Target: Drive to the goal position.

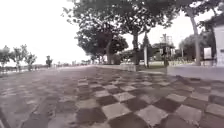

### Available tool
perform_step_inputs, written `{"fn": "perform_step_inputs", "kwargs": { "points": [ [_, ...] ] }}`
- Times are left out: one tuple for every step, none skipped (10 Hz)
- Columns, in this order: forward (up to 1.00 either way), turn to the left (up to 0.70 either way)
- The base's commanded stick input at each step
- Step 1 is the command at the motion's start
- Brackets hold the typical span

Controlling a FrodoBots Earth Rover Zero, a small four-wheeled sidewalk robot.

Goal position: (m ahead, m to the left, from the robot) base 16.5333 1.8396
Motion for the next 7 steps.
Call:
{"fn": "perform_step_inputs", "kwargs": {
  "points": [
    [1.0, 0.0],
    [1.0, 0.0],
    [1.0, 0.0],
    [1.0, 0.0],
    [0.98, 0.0],
    [0.99, 0.0],
    [1.0, 0.0]
  ]
}}
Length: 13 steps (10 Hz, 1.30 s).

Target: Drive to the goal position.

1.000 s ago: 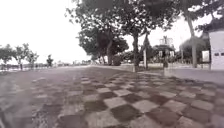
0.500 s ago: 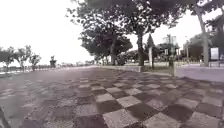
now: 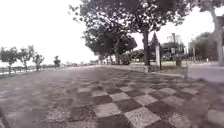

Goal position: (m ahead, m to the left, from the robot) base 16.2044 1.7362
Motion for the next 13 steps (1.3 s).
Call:
{"fn": "perform_step_inputs", "kwargs": {
  "points": [
    [1.0, 0.0],
    [1.0, 0.0],
    [1.0, 0.0],
    [1.0, 0.0],
    [0.99, 0.0],
    [0.98, 0.0],
    [0.98, 0.0],
    [1.0, 0.37],
    [1.0, 0.4],
    [1.0, 0.39],
    [1.0, 0.4],
    [1.0, 0.08],
    [1.0, 0.0]
  ]
}}
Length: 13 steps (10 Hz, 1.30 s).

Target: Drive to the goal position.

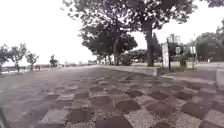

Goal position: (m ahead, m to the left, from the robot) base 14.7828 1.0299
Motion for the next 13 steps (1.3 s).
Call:
{"fn": "perform_step_inputs", "kwargs": {
  "points": [
    [1.0, 0.0],
    [1.0, 0.0],
    [1.0, 0.0],
    [1.0, 0.0],
    [1.0, 0.0],
    [1.0, 0.0],
    [1.0, 0.0],
    [1.0, 0.0],
    [1.0, 0.0],
    [1.0, 0.0],
    [1.0, 0.0],
    [1.0, 0.0],
    [1.0, 0.0]
  ]
}}
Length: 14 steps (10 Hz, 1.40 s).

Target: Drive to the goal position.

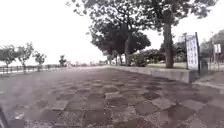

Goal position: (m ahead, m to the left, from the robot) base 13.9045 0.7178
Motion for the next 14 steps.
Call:
{"fn": "perform_step_inputs", "kwargs": {
  "points": [
    [1.0, 0.0],
    [1.0, 0.0],
    [1.0, 0.0],
    [1.0, 0.0],
    [1.0, 0.0],
    [1.0, 0.0],
    [1.0, 0.0],
    [1.0, 0.0],
    [1.0, 0.0],
    [1.0, 0.0],
    [1.0, 0.0],
    [1.0, 0.0],
    [1.0, 0.0],
    [1.0, 0.0]
  ]
}}
